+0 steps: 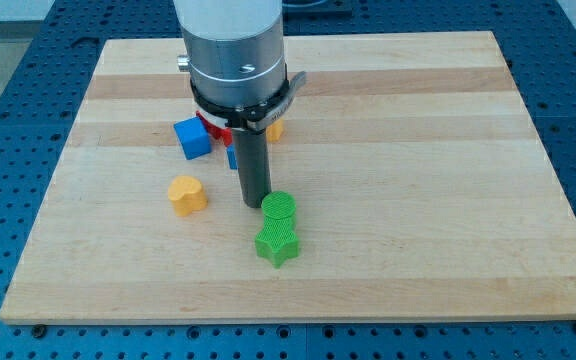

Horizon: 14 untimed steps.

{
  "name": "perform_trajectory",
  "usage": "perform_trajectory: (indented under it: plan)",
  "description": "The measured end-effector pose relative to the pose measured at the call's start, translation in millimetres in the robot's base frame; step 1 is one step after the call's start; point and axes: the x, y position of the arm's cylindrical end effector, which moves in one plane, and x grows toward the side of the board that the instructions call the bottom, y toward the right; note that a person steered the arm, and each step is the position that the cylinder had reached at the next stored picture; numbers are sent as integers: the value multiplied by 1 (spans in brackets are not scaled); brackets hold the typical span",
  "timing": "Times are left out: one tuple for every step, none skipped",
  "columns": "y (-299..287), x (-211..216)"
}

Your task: Nudge the yellow hexagon towards right

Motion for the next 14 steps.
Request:
perform_trajectory:
  plan:
    - [0, -5]
    - [0, -6]
    - [0, -38]
    - [23, -74]
    - [60, -81]
    - [89, -130]
    - [87, -184]
    - [49, -199]
    - [16, -192]
    - [-9, -182]
    - [-14, -163]
    - [-20, -150]
    - [-20, -132]
    - [-10, -123]
